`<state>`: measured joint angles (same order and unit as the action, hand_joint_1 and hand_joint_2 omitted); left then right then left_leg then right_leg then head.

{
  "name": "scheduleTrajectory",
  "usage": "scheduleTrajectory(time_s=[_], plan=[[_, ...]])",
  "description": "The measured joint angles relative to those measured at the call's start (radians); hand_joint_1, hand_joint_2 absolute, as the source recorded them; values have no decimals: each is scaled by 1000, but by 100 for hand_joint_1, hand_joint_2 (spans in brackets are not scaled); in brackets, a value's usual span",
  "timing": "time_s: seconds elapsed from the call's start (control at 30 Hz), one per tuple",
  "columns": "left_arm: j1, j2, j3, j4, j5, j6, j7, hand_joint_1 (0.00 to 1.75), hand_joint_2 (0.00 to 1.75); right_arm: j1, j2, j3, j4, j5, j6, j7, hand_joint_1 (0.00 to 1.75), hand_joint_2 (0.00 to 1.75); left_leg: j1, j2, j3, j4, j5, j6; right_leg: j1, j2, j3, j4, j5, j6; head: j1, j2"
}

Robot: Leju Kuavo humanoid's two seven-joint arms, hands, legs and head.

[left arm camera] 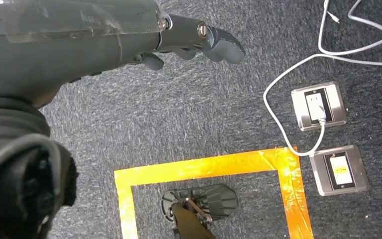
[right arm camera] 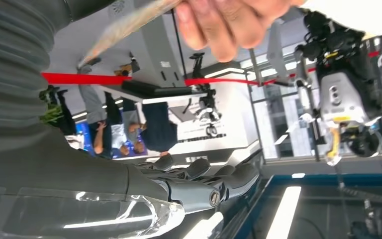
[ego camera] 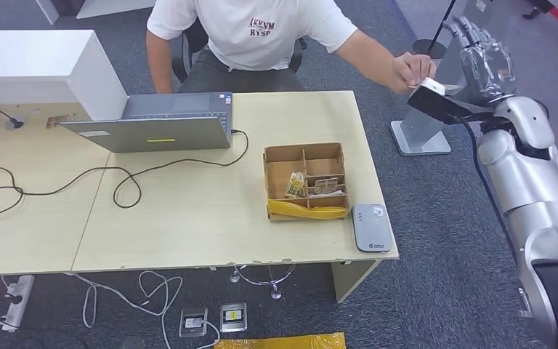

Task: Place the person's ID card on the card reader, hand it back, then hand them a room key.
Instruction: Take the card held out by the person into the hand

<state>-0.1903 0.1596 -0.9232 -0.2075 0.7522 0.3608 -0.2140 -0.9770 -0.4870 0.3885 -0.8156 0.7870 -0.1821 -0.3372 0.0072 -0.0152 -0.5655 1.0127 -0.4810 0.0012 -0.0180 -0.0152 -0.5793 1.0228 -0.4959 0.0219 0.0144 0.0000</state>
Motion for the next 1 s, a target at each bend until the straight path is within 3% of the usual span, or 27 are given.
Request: scheduleTrajectory(time_s=[0.5,0.53,0.63,0.67,0.83,1.0], plan=[[22,-2,0,0,12,2,-10,0,0,-43,57,78,112,-14,-1,-22,6,175,0,0,0,0,0,0,0,0,0,0,0,0,0,0],[22,-2,0,0,12,2,-10,0,0,-43,59,79,116,-15,-1,-23,20,175,0,0,0,0,0,0,0,0,0,0,0,0,0,0],[22,-2,0,0,12,3,-10,0,0,-48,63,82,127,-17,-1,-25,137,175,0,0,0,0,0,0,0,0,0,0,0,0,0,0],[23,-2,0,0,12,3,-10,0,0,-49,65,83,131,-17,-1,-25,164,175,0,0,0,0,0,0,0,0,0,0,0,0,0,0],[26,-2,0,0,14,2,-10,0,0,-53,70,91,146,-24,0,-29,175,175,0,0,0,0,0,0,0,0,0,0,0,0,0,0],[30,-2,0,0,17,2,-10,0,0,-54,74,97,159,-29,2,-30,175,175,0,0,0,0,0,0,0,0,0,0,0,0,0,0]])
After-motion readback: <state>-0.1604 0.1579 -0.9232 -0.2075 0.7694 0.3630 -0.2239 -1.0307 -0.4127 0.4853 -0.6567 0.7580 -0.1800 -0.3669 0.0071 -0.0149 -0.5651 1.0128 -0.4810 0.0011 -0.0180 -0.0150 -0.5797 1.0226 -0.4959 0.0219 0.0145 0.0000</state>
